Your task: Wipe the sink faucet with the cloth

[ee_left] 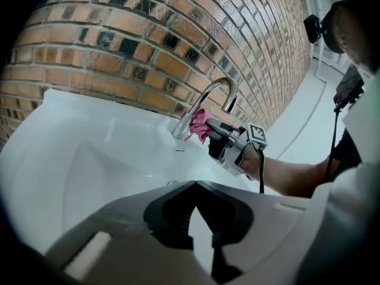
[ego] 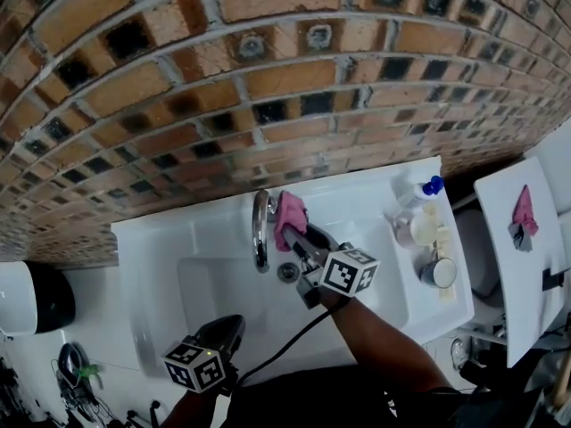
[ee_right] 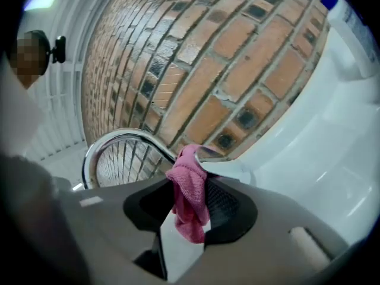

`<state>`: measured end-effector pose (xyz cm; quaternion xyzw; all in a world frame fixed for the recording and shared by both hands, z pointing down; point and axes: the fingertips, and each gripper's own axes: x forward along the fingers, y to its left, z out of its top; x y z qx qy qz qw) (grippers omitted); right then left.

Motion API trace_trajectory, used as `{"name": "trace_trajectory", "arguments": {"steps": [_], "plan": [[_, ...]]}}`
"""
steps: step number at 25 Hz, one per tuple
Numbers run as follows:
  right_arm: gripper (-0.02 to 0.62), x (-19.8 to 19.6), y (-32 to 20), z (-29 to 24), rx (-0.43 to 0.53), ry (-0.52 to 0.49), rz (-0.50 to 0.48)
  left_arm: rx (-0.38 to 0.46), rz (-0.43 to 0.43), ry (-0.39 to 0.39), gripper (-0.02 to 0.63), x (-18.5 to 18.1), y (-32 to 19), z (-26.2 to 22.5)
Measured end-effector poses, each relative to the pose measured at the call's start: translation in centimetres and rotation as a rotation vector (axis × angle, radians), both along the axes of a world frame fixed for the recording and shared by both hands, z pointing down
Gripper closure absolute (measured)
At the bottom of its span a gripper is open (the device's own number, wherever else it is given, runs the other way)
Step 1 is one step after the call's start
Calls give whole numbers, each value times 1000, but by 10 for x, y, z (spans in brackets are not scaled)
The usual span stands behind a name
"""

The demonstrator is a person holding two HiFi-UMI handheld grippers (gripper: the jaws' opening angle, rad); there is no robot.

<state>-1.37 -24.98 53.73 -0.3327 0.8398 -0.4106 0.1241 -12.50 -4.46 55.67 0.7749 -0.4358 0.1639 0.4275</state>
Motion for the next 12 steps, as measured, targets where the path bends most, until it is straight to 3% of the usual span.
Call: {"name": "trace_trajectory", "arguments": {"steps": [6, 12], "plan": [[445, -1, -9, 11, -81, -63, 43, -15, -4, 5, 600, 1, -3, 4], [443, -2, -3, 23, -127, -51, 21, -30, -1, 14, 600, 7, -3, 8]]}}
